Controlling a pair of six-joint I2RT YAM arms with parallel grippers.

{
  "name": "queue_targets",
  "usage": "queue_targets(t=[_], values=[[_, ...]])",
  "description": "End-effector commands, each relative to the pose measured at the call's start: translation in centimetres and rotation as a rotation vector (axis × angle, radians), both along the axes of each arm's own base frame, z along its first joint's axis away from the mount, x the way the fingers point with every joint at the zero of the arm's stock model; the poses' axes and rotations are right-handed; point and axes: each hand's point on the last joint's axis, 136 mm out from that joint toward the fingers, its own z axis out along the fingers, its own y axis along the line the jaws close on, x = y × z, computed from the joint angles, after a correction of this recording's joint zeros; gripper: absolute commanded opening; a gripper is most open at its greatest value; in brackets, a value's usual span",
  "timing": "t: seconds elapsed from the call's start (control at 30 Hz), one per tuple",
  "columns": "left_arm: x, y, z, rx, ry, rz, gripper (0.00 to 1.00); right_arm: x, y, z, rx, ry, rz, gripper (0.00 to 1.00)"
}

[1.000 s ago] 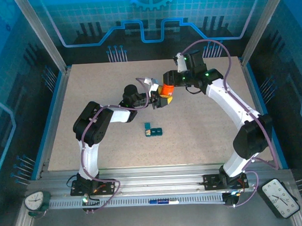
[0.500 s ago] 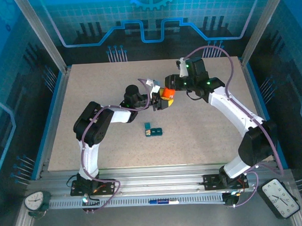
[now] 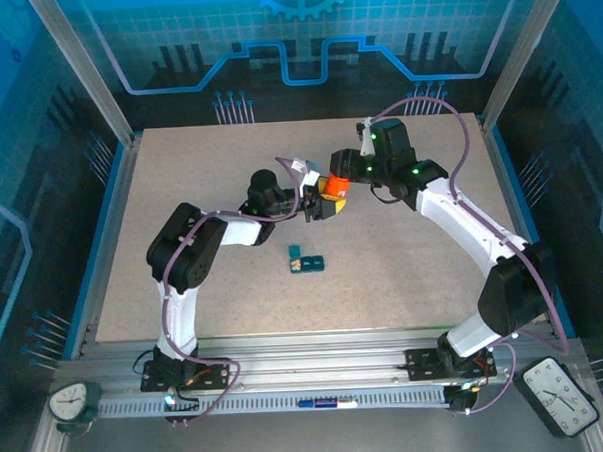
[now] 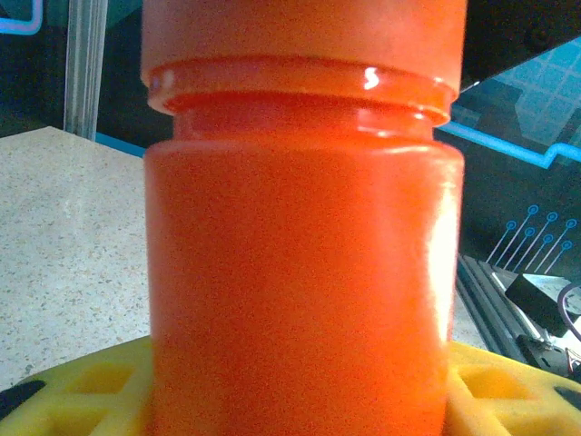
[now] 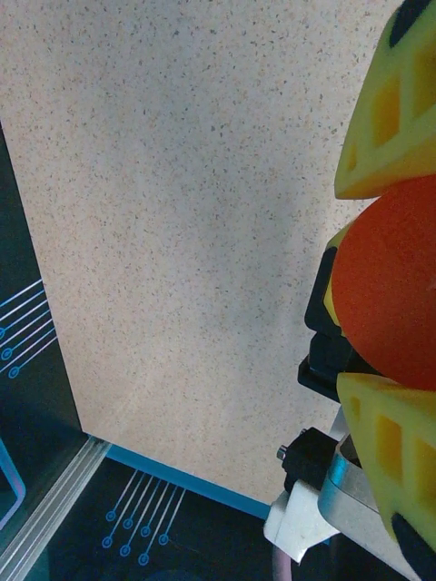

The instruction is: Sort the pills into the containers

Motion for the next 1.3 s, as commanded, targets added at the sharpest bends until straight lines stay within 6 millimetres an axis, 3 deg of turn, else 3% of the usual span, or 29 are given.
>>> queue_targets(t=[0.0,0.17,0.33,0.73,1.03,1.27], values=[[0.9,1.0,7.1,-0.128,-0.21,0.087,0.0,-4.8,1.1,-5.6,-0.012,0.276,0.063,0.39],[1.0,1.0,7.2,-0.131,-0.215,0.088,0.0,-5.0,1.5,-5.7,-0.025,0.278,0.095,0.39],[0.8,1.0,7.8,-0.14,-0.232,0.084,0.0,-5.2,2.3,-4.8,-0.1,0.15,0.19,0.4],[0.8,1.5,10.0,-0.177,-0.305,0.116,0.0,-5.2,1.8,-5.0,-0.009,0.235,0.034,0.38],[0.8,1.5,9.8,-0.177,-0.303,0.115,0.0,-5.5,2.0,-4.8,0.103,0.26,-0.024,0.37],[0.8,1.4,9.5,-0.174,-0.296,0.113,0.0,-5.5,2.3,-4.4,0.053,0.24,0.046,0.37]])
